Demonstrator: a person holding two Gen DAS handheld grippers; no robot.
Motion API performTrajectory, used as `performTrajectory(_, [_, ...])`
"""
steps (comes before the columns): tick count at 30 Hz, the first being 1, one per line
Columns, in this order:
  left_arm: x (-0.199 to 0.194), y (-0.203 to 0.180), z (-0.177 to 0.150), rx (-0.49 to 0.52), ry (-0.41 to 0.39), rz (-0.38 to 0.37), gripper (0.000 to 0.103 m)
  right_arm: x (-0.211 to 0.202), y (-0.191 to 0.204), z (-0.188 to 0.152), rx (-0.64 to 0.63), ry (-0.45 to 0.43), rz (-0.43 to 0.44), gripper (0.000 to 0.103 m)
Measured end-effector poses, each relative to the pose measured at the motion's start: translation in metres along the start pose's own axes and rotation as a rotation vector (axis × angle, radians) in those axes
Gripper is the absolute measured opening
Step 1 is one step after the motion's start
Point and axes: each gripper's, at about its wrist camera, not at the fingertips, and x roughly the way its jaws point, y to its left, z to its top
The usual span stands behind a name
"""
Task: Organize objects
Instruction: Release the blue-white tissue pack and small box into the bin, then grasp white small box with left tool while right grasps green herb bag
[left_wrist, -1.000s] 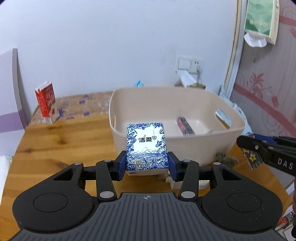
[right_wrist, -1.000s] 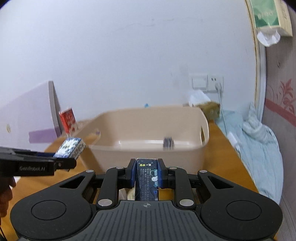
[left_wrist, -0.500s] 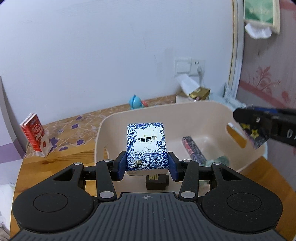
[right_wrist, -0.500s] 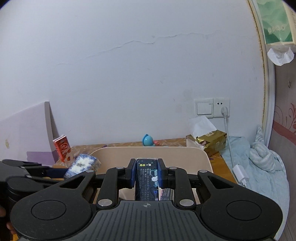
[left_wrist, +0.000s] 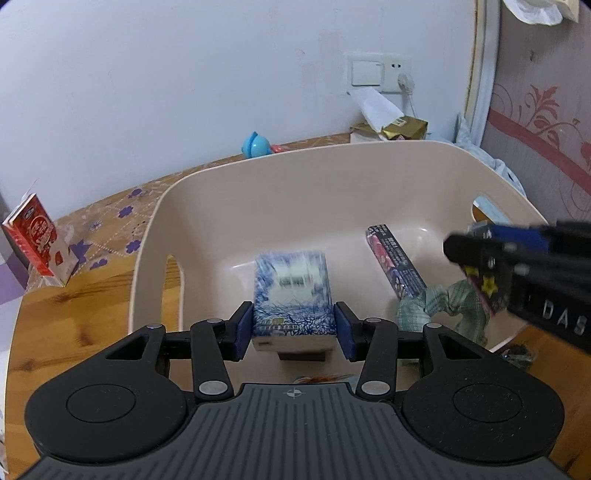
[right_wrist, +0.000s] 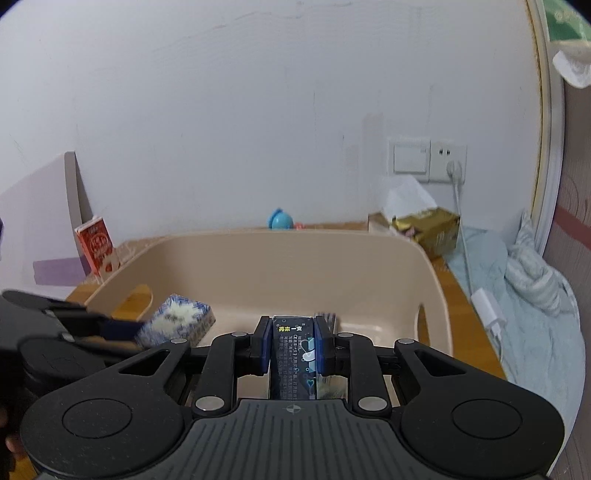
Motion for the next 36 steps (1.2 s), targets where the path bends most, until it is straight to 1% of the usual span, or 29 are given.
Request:
performTrajectory(2, [-0.006,0.002,0.000,-0.005,-0.007,-0.003,0.068,-0.005,-0.001,-0.001,0.016,-0.009,-0.003,0.037])
performTrajectory(3, [-0.011,0.004,-0.001,-0.007,-0.020,-0.005,0.071,-0.009,-0.001,-0.001,0.018,-0.018,0.000,0.042])
performTrajectory(4, [-0.017,0.005,-0.001,-0.008,-0.032,-0.006,0.073,-0.016,0.000,-0.001,0.020,-0.031,0.000,0.048])
performTrajectory(5, [-0.023,0.007,-0.003,-0.006,-0.044,-0.005,0.075,-0.022,0.000,-0.001,0.019,-0.043,-0.002,0.052])
performTrajectory(6, [-0.030,0.009,-0.004,-0.004,-0.054,-0.002,0.077,-0.029,0.001,-0.001,0.017,-0.055,-0.004,0.054])
performTrajectory(8, [-0.043,0.014,-0.008,-0.008,-0.075,0.004,0.084,-0.043,0.000,-0.002,0.015,-0.072,-0.008,0.062])
performTrajectory(11, [-0.063,0.026,-0.019,-0.021,-0.099,0.004,0.088,-0.064,-0.003,-0.005,0.024,-0.097,-0.007,0.072])
performTrajectory(14, [-0.079,0.037,-0.032,-0.015,-0.108,0.006,0.090,-0.077,-0.009,-0.010,0.025,-0.099,-0.017,0.079])
performTrajectory(16, [-0.086,0.044,-0.042,-0.003,-0.107,0.015,0.091,-0.083,-0.012,-0.016,0.006,-0.087,-0.035,0.081])
performTrajectory(17, [-0.088,0.048,-0.048,0.007,-0.100,0.020,0.091,-0.083,-0.014,-0.021,-0.010,-0.076,-0.047,0.085])
performTrajectory(19, [-0.087,0.056,-0.060,0.017,-0.081,0.022,0.091,-0.081,-0.015,-0.031,-0.049,-0.048,-0.063,0.090])
performTrajectory(22, [-0.076,0.070,-0.076,0.011,-0.025,0.019,0.091,-0.074,-0.019,-0.048,-0.081,0.012,-0.085,0.090])
performTrajectory(25, [-0.063,0.084,-0.093,0.003,0.025,0.010,0.091,-0.065,-0.026,-0.063,-0.082,0.063,-0.096,0.090])
performTrajectory(27, [-0.054,0.093,-0.105,0.003,0.053,0.025,0.091,-0.058,-0.030,-0.070,-0.084,0.085,-0.106,0.090])
performTrajectory(31, [-0.041,0.111,-0.123,-0.020,0.089,0.043,0.091,-0.043,-0.032,-0.081,-0.106,0.113,-0.121,0.090])
performTrajectory(33, [-0.033,0.113,-0.128,-0.020,0.099,0.026,0.091,-0.037,-0.031,-0.085,-0.120,0.124,-0.124,0.090])
performTrajectory(36, [-0.024,0.108,-0.131,0.003,0.104,0.002,0.091,-0.030,-0.028,-0.089,-0.134,0.129,-0.120,0.090])
